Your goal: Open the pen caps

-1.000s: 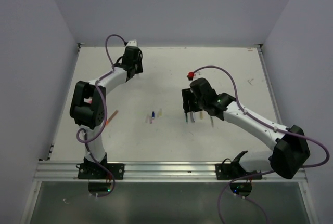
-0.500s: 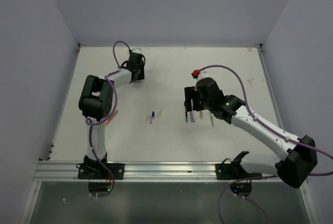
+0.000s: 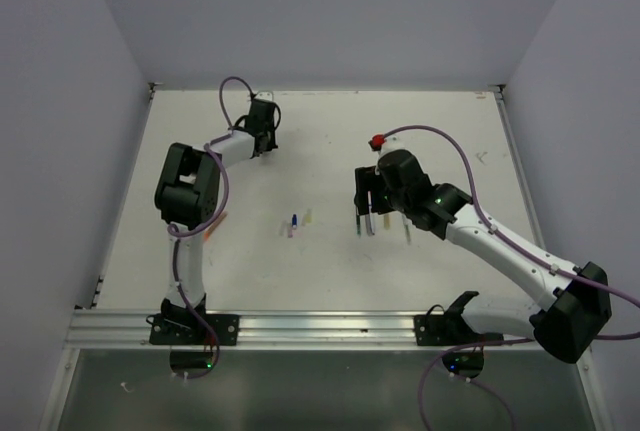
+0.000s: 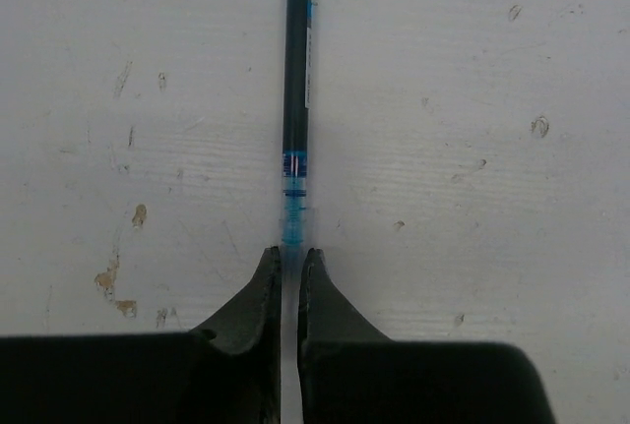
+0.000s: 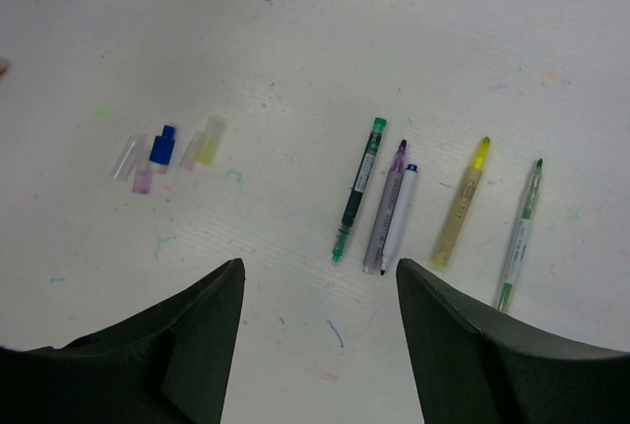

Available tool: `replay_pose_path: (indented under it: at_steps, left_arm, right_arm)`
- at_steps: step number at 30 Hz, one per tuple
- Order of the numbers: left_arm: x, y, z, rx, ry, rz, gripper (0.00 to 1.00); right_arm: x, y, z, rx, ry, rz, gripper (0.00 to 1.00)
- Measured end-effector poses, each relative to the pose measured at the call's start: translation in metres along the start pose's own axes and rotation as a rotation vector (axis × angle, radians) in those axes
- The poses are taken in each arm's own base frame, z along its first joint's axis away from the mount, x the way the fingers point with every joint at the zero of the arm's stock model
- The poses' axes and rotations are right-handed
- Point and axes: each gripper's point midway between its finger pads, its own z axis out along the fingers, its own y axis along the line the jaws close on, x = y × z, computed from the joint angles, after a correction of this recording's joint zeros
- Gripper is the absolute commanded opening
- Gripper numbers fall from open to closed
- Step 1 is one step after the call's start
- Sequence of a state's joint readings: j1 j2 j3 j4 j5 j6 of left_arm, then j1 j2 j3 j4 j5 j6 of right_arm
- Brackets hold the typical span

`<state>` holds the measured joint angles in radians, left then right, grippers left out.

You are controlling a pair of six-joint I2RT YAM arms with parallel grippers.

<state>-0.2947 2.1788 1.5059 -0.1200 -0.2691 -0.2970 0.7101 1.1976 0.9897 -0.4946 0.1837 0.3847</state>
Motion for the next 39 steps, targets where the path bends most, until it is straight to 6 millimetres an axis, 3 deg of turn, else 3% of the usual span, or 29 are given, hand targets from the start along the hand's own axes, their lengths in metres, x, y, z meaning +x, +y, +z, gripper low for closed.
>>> replay_pose_path:
  at_steps: [5, 7, 11, 15, 18, 22, 29, 33, 39]
  left_arm:
    - [0.002, 0.001, -0.005, 0.006, -0.014, -0.006, 0.00]
    - [0.024, 0.007, -0.019, 0.015, 0.026, -0.007, 0.00]
    - [0.029, 0.009, -0.078, 0.101, 0.003, -0.055, 0.00]
    - [0.014, -0.003, -0.150, 0.259, -0.121, -0.112, 0.00]
    - [0.011, -0.021, -0.204, 0.424, -0.223, -0.140, 0.00]
    - [0.034, -0.041, -0.250, 0.597, -0.253, -0.142, 0.00]
    - [0.070, -0.064, -0.300, 0.782, -0.236, -0.145, 0.00]
    - [0.077, -0.066, -0.317, 0.837, -0.245, -0.157, 0.00]
    - [0.095, -0.064, -0.323, 0.877, -0.214, -0.181, 0.00]
  right_arm:
    - [0.007, 0.001, 0.007, 0.002, 0.032, 0.006, 0.67]
    - [0.013, 0.004, 0.012, -0.008, 0.061, 0.017, 0.67]
    - [0.023, 0.017, 0.024, -0.051, 0.120, 0.060, 0.69]
    - [0.023, 0.038, 0.034, -0.130, 0.141, 0.131, 0.71]
    - [0.014, 0.058, 0.037, -0.221, 0.126, 0.187, 0.72]
    - [-0.009, 0.085, 0.036, -0.342, 0.070, 0.264, 0.72]
    - [-0.049, 0.120, 0.023, -0.510, -0.049, 0.353, 0.71]
    - [-0.051, 0.134, 0.023, -0.553, -0.057, 0.364, 0.70]
    - [-0.042, 0.146, 0.038, -0.562, -0.023, 0.368, 0.68]
